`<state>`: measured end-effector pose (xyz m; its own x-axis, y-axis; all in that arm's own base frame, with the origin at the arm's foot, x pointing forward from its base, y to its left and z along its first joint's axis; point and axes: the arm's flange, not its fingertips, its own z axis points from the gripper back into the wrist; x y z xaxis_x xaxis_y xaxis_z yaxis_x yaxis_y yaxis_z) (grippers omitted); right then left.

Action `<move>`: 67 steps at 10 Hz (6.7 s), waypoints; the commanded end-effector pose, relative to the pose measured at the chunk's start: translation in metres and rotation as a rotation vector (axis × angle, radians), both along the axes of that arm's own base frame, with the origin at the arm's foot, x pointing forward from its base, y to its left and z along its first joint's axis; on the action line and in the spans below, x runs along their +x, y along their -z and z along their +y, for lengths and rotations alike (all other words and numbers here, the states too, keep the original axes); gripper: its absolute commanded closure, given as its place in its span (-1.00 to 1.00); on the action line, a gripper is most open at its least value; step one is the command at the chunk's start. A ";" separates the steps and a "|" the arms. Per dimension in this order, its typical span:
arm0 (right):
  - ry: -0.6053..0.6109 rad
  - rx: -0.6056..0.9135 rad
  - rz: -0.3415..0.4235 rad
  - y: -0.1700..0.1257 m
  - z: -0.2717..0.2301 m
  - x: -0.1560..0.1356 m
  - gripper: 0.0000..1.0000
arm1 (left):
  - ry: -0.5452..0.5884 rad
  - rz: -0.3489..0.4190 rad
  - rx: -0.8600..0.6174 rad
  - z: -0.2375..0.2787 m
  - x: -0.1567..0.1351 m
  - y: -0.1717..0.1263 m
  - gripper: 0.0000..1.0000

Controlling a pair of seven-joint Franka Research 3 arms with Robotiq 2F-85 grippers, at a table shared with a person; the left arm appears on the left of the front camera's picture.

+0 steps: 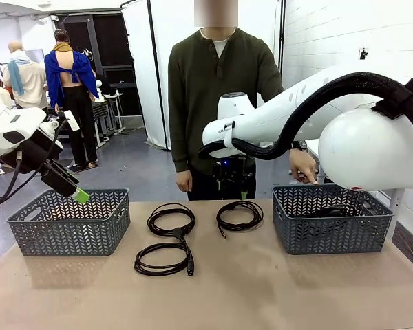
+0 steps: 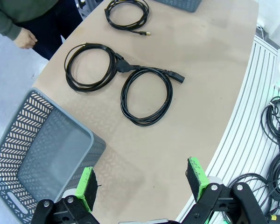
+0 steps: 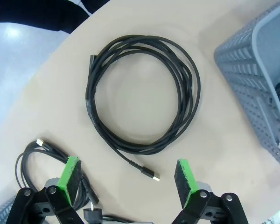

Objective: Organize the cables according to human instructions.
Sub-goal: Pick up a bundle of cables and place it in the basket indicated by the human.

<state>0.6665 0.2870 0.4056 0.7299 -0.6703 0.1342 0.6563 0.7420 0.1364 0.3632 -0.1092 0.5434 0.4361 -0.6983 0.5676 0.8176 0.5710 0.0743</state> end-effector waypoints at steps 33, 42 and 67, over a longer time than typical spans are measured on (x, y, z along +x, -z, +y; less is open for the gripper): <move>0.139 -0.055 0.083 0.088 0.032 0.074 -1.00 | 0.005 0.002 -0.007 0.002 0.001 0.000 -1.00; 0.109 -0.081 0.138 0.108 0.036 0.074 -1.00 | 0.005 0.002 -0.007 0.002 0.001 0.000 -1.00; -0.726 -0.156 0.219 0.009 0.045 0.015 1.00 | 0.005 0.002 -0.007 0.002 0.001 0.000 -1.00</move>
<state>0.6906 0.3448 0.3897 0.9941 -0.1072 -0.0161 0.1067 0.9939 -0.0288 0.3632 -0.1092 0.5434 0.4361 -0.6983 0.5676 0.8176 0.5710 0.0743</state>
